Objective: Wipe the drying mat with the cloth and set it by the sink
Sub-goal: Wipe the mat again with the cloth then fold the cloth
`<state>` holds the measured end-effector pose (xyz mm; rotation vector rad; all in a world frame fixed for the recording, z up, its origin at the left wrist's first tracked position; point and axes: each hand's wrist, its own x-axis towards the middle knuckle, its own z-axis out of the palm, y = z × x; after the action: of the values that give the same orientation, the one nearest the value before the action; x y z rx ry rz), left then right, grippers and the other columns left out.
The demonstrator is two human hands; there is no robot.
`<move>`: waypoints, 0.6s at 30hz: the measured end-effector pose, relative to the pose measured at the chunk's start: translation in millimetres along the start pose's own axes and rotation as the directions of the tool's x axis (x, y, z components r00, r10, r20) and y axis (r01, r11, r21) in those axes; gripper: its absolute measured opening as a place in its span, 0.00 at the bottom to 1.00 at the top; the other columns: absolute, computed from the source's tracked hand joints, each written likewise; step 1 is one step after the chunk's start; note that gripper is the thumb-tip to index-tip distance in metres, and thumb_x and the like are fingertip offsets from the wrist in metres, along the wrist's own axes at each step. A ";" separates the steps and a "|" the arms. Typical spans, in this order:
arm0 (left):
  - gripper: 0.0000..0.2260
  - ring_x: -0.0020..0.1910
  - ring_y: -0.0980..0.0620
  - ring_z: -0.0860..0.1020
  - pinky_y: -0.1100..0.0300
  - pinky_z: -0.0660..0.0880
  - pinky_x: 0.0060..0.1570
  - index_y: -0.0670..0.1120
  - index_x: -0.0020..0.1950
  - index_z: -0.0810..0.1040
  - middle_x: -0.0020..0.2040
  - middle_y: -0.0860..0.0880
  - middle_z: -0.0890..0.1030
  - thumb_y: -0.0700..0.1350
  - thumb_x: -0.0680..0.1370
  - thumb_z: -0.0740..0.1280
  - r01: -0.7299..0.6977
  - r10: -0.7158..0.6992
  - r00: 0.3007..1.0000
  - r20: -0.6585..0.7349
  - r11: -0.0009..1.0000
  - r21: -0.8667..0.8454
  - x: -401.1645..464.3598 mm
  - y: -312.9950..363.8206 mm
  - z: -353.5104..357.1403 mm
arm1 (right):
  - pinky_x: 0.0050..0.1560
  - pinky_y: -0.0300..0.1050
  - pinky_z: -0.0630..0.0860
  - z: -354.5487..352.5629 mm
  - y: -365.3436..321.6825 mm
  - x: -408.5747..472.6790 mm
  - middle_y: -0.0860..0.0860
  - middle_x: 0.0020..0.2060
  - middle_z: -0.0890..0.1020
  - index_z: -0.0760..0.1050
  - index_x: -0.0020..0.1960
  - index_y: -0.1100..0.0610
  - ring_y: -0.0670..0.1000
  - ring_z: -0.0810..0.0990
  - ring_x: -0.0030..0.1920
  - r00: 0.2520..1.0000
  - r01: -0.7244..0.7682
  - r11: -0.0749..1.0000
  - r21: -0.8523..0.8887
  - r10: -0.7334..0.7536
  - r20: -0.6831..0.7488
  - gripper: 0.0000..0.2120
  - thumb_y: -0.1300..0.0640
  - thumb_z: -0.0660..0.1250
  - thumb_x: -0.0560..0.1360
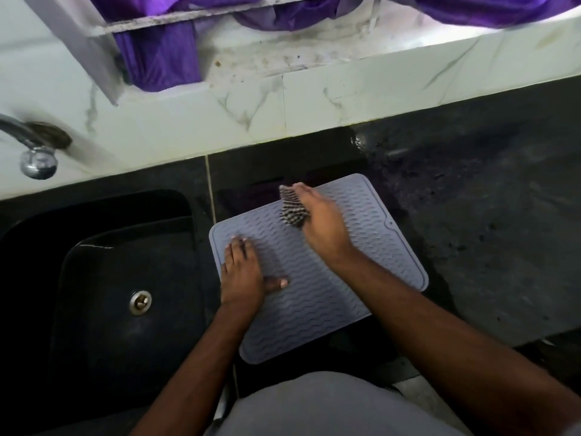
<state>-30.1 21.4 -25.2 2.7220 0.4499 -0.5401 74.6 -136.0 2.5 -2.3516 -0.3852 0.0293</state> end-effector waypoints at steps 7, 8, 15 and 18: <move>0.57 0.82 0.40 0.44 0.49 0.46 0.81 0.41 0.83 0.49 0.82 0.36 0.41 0.64 0.68 0.78 -0.027 0.024 0.998 0.059 0.998 0.056 7.6 -7.1 -3.2 | 0.79 0.54 0.48 85.3 -13.2 0.6 0.46 0.80 0.58 0.61 0.79 0.44 0.54 0.53 0.80 0.863 0.352 0.885 -0.306 -0.181 0.471 0.24 0.54 0.56 0.83; 0.58 0.82 0.39 0.45 0.49 0.48 0.81 0.40 0.83 0.49 0.82 0.36 0.41 0.64 0.67 0.78 -0.007 0.001 0.997 0.073 0.997 0.075 9.8 -3.2 -4.9 | 0.79 0.54 0.50 84.6 -10.8 4.2 0.46 0.80 0.61 0.63 0.78 0.45 0.54 0.56 0.79 0.863 0.386 0.861 -0.330 -0.211 0.459 0.24 0.54 0.57 0.83; 0.66 0.81 0.35 0.48 0.44 0.54 0.79 0.35 0.81 0.41 0.82 0.35 0.42 0.61 0.64 0.82 0.083 -0.093 0.990 0.107 0.991 0.101 14.7 8.7 -8.8 | 0.70 0.53 0.68 28.4 50.7 34.8 0.45 0.76 0.66 0.69 0.75 0.44 0.57 0.67 0.71 0.956 0.216 0.847 -0.485 -0.083 0.281 0.22 0.55 0.59 0.82; 0.66 0.81 0.35 0.49 0.44 0.55 0.78 0.35 0.81 0.41 0.82 0.35 0.43 0.61 0.63 0.82 0.086 -0.098 0.989 0.108 0.990 0.109 13.3 9.9 -9.8 | 0.68 0.53 0.70 -0.6 87.8 40.8 0.48 0.74 0.70 0.73 0.72 0.46 0.57 0.70 0.68 0.988 0.068 0.874 -0.482 0.007 0.151 0.20 0.57 0.61 0.81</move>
<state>-11.8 19.3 -19.6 2.7615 0.5344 -0.7579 137.0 -184.6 -53.2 -2.8530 -0.5553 0.1046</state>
